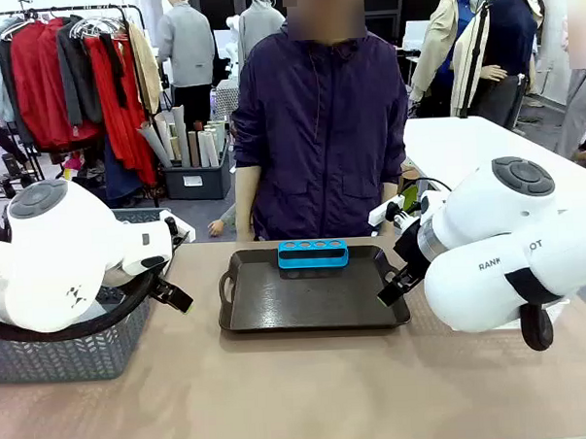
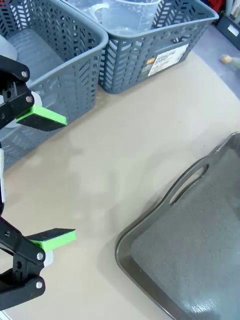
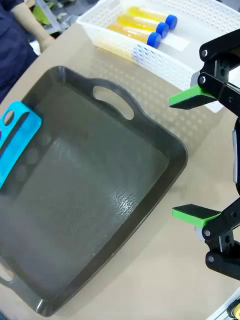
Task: Prepare the laboratory tools.
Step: Pick up one Large Measuring Cup and place it on the Handle tray.
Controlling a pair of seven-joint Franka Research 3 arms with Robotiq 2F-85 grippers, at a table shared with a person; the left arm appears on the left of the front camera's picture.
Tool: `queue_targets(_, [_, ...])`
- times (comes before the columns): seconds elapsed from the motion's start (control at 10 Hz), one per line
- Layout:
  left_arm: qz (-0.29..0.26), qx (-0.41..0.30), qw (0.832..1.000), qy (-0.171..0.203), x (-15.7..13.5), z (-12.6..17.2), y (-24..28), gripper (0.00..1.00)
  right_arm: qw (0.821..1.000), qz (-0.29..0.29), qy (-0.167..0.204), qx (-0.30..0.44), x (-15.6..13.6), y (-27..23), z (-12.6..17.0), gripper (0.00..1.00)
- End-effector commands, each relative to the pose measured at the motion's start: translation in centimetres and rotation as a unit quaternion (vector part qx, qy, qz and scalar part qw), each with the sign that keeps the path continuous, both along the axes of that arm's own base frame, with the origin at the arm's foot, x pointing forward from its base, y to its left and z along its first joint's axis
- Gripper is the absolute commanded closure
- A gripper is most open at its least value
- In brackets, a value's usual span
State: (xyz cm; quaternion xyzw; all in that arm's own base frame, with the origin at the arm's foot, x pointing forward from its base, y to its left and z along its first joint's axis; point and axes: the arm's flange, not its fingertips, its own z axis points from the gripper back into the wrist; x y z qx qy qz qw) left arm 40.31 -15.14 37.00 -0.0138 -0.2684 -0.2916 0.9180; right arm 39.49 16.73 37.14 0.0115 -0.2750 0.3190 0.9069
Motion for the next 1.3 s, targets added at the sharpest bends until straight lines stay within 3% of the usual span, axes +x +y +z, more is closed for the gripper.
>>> queue_targets(0.0, [0.000, 0.000, 1.000, 0.000, 0.00, 0.01, 0.00, 0.00, 1.000, 0.000, 0.000, 0.000, 0.00, 0.00, 0.00, 0.00])
queue_targets(1.2, [0.000, 0.000, 1.000, 0.000, 0.00, 0.01, 0.00, 0.00, 1.000, 0.000, 0.000, 0.000, 0.00, 0.00, 0.00, 0.00])
